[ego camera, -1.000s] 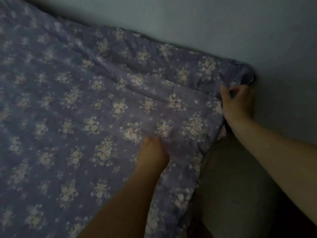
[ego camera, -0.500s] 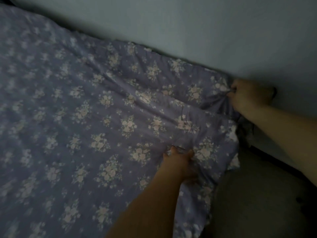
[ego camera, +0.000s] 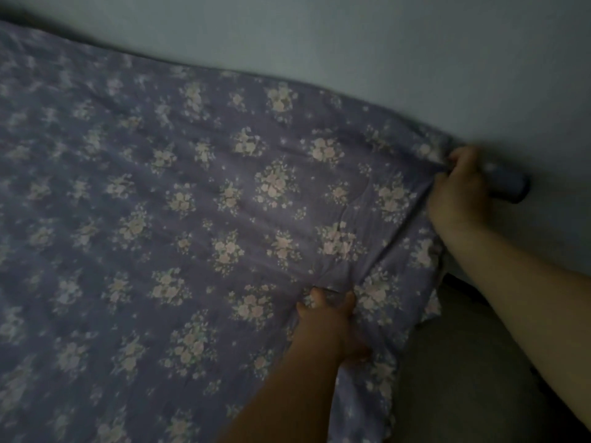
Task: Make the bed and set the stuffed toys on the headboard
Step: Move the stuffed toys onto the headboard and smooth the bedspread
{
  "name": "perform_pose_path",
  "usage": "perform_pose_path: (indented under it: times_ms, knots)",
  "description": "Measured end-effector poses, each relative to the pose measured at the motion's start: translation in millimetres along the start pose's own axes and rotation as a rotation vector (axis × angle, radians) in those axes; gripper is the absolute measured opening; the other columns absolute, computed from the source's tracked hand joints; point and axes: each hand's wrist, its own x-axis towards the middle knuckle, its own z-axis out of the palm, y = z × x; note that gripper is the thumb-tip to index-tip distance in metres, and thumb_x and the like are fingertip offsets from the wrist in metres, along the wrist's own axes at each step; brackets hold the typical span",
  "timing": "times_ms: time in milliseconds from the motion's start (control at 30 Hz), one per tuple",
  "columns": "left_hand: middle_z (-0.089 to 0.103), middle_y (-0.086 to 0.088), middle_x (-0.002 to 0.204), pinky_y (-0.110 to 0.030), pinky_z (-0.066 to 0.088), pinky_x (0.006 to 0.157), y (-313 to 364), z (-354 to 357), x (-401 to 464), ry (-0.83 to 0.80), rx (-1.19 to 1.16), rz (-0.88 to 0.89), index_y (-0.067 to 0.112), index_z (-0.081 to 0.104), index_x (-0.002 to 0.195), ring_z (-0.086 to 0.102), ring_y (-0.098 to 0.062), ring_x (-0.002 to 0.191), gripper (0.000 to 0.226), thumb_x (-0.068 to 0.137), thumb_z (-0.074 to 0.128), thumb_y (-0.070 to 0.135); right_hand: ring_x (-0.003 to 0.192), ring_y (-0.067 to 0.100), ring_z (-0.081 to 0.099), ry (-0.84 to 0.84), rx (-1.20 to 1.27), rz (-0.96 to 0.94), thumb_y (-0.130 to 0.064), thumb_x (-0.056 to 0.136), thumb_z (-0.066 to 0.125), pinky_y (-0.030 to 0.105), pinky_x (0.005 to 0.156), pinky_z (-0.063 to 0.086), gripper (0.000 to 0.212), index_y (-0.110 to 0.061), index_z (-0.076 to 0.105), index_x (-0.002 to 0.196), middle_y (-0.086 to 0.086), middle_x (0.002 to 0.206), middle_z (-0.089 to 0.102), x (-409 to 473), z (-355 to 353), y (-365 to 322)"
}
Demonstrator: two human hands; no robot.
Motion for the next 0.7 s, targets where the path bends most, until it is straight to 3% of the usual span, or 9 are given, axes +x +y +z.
perform_pose_path:
  times_ms: [67,100,267,333,367,433,500,600,700]
  knots:
    - [-0.011,-0.026,0.153,-0.059,0.015,0.114,0,-1,0,0.003,0.028,0.016,0.04,0.007,0.149,-0.002,-0.056,0.137,0.095,0.077,0.067,0.052,0.127,0.042,0.041,-0.241,-0.295,0.057,-0.016,0.09,0.049,0.051,0.103,0.038,0.049,-0.012,0.032,0.136,0.023,0.14,0.041,-6,8,1]
    - [-0.01,-0.026,0.153,-0.058,0.012,0.115,1,-2,0,0.009,0.036,0.023,0.038,0.007,0.149,-0.003,-0.055,0.138,0.095,0.077,0.067,0.052,0.13,0.042,0.036,-0.284,-0.385,0.05,-0.017,0.089,0.052,0.052,0.104,0.037,0.051,-0.009,0.034,0.136,0.023,0.142,0.038,-8,9,-2]
    - [-0.008,-0.028,0.152,-0.058,0.004,0.116,2,-3,1,-0.008,0.107,0.042,0.032,0.004,0.151,-0.008,-0.044,0.142,0.093,0.081,0.063,0.051,0.124,0.04,0.036,-0.014,-0.436,-0.375,-0.014,0.092,0.048,0.046,0.1,0.033,0.041,-0.009,0.042,0.132,0.021,0.132,0.04,-17,7,-34]
    - [-0.01,-0.028,0.152,-0.06,0.004,0.115,-1,2,7,-0.001,0.098,0.038,0.034,0.003,0.15,-0.011,-0.045,0.142,0.096,0.078,0.063,0.055,0.128,0.038,0.033,-0.096,-0.486,-0.51,-0.021,0.095,0.045,0.046,0.103,0.03,0.045,-0.015,0.037,0.138,0.019,0.139,0.036,-12,17,-34]
    - [-0.011,-0.027,0.153,-0.061,0.003,0.115,-2,4,10,0.01,0.094,0.038,0.034,0.004,0.149,-0.011,-0.046,0.141,0.098,0.075,0.064,0.057,0.134,0.035,0.027,-0.206,-0.51,-0.494,-0.03,0.097,0.043,0.047,0.108,0.026,0.049,-0.022,0.031,0.144,0.015,0.148,0.027,-8,23,-27]
    - [-0.01,-0.026,0.153,-0.061,0.003,0.115,-4,8,12,0.018,0.087,0.047,0.034,0.005,0.149,-0.012,-0.044,0.142,0.1,0.073,0.065,0.058,0.144,0.03,0.012,-0.504,-0.522,-0.266,-0.051,0.096,0.035,0.048,0.116,0.017,0.06,-0.033,0.016,0.15,0.003,0.159,0.004,4,25,-8]
    - [-0.009,-0.025,0.153,-0.061,0.004,0.115,-5,9,14,0.029,0.081,0.053,0.035,0.006,0.149,-0.011,-0.044,0.142,0.099,0.073,0.066,0.058,0.146,0.03,0.005,-0.655,-0.508,-0.106,-0.06,0.094,0.03,0.05,0.117,0.013,0.067,-0.035,0.007,0.151,0.0,0.16,-0.008,13,25,7]
    - [-0.012,-0.025,0.152,-0.06,0.003,0.115,-3,7,12,0.022,0.095,0.043,0.036,0.004,0.149,-0.011,-0.046,0.141,0.099,0.074,0.064,0.06,0.144,0.033,0.008,-0.592,-0.672,-0.139,-0.056,0.096,0.027,0.056,0.115,0.012,0.063,-0.03,0.008,0.151,0.005,0.159,-0.003,11,28,-1]
    - [-0.015,-0.025,0.152,-0.06,0.002,0.115,0,4,9,0.019,0.111,0.031,0.036,0.002,0.149,-0.013,-0.044,0.141,0.099,0.075,0.064,0.059,0.144,0.034,0.008,-0.363,-0.846,-0.402,-0.04,0.098,0.031,0.058,0.114,0.008,0.054,-0.023,0.021,0.148,0.011,0.157,0.007,-13,29,-18]
